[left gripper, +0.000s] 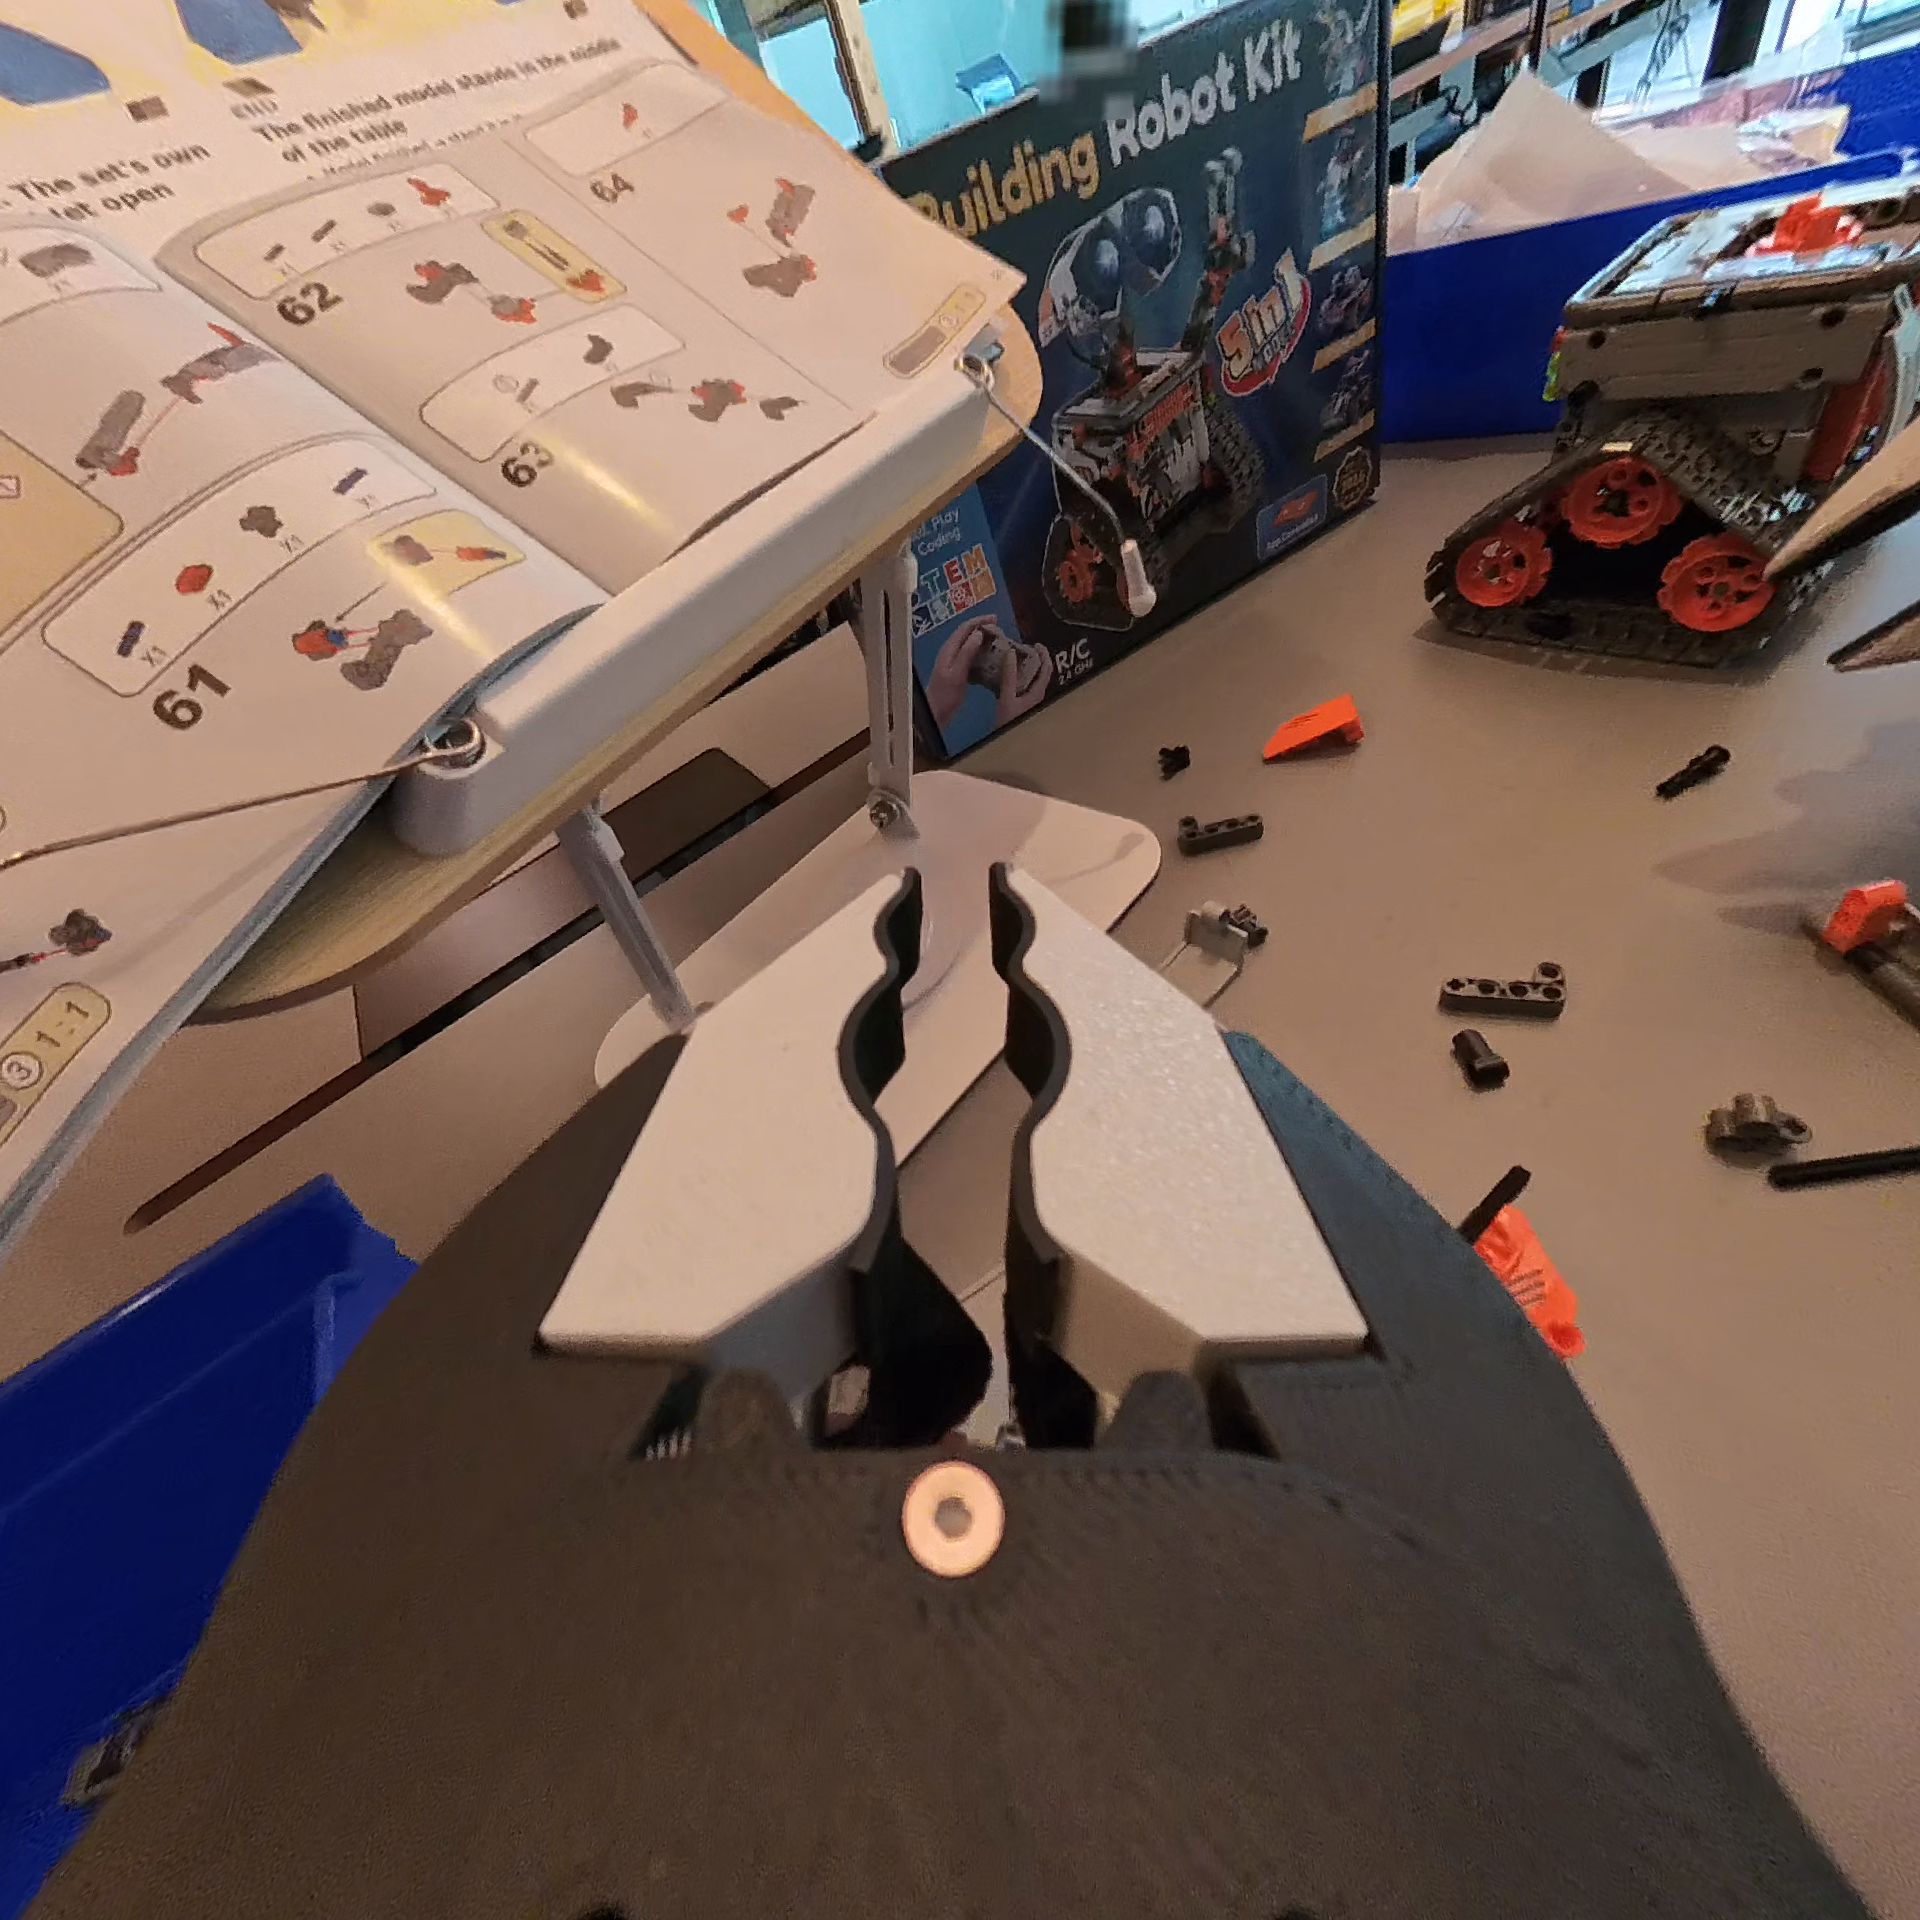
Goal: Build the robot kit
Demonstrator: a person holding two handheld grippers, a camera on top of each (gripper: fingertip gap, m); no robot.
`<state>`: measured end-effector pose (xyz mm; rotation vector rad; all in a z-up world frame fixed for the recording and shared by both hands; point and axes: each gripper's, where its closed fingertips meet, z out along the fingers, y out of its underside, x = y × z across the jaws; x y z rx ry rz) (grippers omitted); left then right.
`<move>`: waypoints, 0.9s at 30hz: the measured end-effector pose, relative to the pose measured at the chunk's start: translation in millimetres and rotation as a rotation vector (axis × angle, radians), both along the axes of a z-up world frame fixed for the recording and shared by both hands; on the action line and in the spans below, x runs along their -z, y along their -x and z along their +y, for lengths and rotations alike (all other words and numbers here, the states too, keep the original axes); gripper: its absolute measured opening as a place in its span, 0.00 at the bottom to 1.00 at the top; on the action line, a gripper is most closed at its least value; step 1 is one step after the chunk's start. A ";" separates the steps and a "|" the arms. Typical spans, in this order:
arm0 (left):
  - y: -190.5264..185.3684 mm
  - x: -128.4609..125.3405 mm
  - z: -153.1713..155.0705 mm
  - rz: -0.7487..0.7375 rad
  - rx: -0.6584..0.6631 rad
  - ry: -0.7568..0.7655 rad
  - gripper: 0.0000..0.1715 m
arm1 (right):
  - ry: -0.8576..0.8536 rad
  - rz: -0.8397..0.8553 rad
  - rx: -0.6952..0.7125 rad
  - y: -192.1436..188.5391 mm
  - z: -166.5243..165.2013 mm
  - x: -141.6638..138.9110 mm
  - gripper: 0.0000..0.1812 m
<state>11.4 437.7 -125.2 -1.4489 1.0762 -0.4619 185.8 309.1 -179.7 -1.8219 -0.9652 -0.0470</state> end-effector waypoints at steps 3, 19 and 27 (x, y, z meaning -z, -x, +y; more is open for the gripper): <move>9.5 5.4 2.6 0.050 -0.027 0.002 0.07 | 0.010 -0.001 -0.010 2.7 -0.3 2.8 0.12; 7.7 76.9 -97.9 0.488 0.323 0.247 0.17 | 0.062 -0.022 -0.066 9.5 -8.7 15.1 0.13; 39.2 92.7 -137.3 0.600 0.359 0.338 0.16 | 0.066 0.007 -0.155 29.0 -19.7 11.8 0.12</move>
